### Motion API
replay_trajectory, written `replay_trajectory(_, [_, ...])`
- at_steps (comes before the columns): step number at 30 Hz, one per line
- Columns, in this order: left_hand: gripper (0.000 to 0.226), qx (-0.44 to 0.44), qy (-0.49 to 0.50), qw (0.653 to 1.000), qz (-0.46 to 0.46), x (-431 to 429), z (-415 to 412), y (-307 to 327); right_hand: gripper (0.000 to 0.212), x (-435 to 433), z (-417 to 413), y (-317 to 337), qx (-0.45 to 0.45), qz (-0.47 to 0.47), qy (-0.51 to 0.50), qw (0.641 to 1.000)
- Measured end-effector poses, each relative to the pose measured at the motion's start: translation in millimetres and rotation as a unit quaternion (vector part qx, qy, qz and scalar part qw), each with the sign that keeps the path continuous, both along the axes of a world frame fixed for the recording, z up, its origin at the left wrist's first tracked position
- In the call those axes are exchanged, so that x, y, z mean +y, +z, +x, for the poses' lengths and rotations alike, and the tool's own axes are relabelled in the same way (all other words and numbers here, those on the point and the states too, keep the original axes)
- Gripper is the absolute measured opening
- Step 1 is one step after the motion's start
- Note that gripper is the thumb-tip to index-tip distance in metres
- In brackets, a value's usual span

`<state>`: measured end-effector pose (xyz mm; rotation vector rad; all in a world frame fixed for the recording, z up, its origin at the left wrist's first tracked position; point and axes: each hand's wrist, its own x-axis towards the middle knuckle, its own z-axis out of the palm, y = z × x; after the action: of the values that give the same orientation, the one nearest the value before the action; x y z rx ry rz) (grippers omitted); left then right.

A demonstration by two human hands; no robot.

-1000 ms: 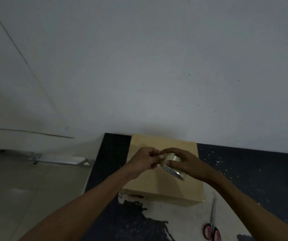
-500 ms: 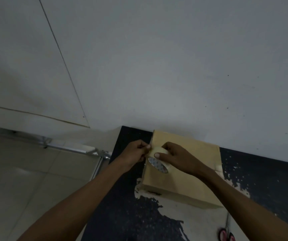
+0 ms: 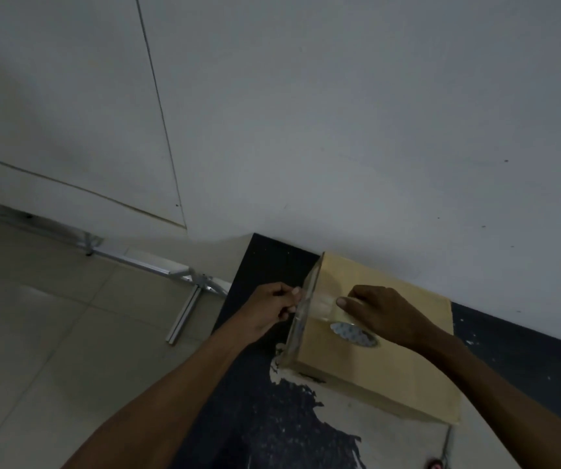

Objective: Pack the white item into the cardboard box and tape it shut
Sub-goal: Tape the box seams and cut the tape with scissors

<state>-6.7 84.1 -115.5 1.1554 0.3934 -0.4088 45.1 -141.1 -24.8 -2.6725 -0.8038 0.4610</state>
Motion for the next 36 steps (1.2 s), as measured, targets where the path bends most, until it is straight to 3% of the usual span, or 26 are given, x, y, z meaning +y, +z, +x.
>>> replay_trajectory(3, [0.016, 0.029, 0.023, 0.999, -0.012, -8.9, 4.9, -8.3, 0.055, -14.3, 9.3, -7.9, -0.096, -0.039, 0.006, 0.995])
replay_trajectory(6, [0.020, 0.034, 0.009, 0.999, -0.030, -1.4, 8.8, -18.6, 0.038, -16.8, 13.7, -6.3, -0.035, -0.008, -0.023, 0.999])
replay_trajectory(9, [0.024, 0.019, -0.007, 1.000, -0.009, -0.2, 8.5, -26.0, 0.032, -14.5, 13.7, -6.7, -0.035, -0.028, -0.011, 0.999])
replay_trajectory(14, [0.021, -0.023, 0.024, 0.998, 0.053, -11.0, 10.6, -39.7, 0.038, -16.9, 21.0, -12.2, -0.026, -0.019, -0.021, 0.999])
replay_trajectory(19, [0.018, -0.025, 0.028, 0.998, 0.047, -18.1, 15.7, -44.8, 0.032, -16.9, 27.9, -5.1, -0.029, -0.020, -0.018, 0.999])
replay_trajectory(27, [0.020, -0.035, 0.047, 0.996, 0.067, -24.4, 15.0, -50.3, 0.047, -24.3, 29.8, -9.1, -0.020, -0.003, -0.018, 1.000])
replay_trajectory(36, [0.025, -0.024, 0.056, 0.994, 0.088, -27.8, 13.7, -56.1, 0.041, -25.0, 26.8, -16.8, -0.018, -0.011, -0.027, 0.999])
